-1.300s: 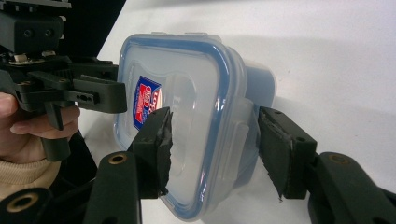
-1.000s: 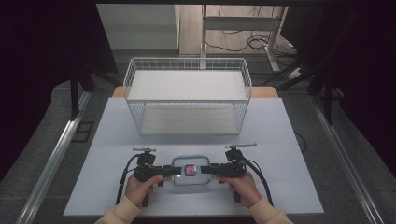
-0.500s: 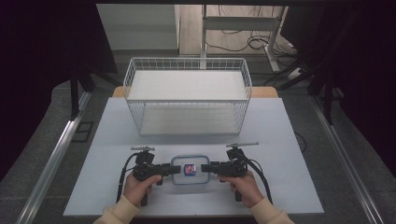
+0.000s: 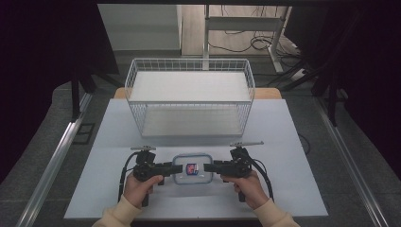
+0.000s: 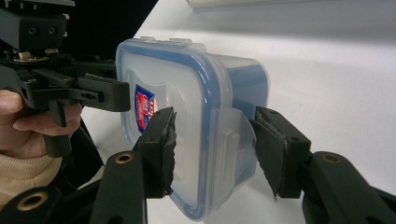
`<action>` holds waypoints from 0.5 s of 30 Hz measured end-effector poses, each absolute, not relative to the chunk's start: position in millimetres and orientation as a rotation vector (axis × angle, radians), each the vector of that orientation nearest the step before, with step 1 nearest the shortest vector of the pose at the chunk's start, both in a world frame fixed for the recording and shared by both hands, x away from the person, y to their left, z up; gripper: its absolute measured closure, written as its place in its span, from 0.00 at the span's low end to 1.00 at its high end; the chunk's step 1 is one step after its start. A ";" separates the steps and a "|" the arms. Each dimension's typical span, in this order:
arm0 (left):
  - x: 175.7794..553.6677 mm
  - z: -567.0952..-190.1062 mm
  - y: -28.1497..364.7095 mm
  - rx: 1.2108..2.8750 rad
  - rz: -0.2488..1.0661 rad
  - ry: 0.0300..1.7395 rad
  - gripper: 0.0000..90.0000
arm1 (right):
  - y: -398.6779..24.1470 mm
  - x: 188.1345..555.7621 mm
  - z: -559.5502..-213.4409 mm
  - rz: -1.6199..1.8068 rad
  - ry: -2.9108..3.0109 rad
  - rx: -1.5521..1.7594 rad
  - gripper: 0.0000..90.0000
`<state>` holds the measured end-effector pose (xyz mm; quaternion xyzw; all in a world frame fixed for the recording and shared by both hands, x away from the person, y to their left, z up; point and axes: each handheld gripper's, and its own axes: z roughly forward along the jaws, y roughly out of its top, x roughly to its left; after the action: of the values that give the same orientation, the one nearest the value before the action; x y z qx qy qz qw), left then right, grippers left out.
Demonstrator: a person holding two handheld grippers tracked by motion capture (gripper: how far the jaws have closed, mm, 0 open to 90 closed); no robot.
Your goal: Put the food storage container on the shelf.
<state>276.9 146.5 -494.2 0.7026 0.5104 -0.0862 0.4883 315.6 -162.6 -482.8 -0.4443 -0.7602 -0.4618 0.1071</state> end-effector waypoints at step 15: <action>285.0 -468.0 147.7 1.706 -0.163 1.190 0.56 | -164.0 321.1 -457.3 -1.430 -2.263 -1.279 0.56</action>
<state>285.0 147.7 -468.0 0.7064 0.4928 -0.0676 0.5036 321.1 -164.0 -457.3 -0.4294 -0.7599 -0.4802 0.0874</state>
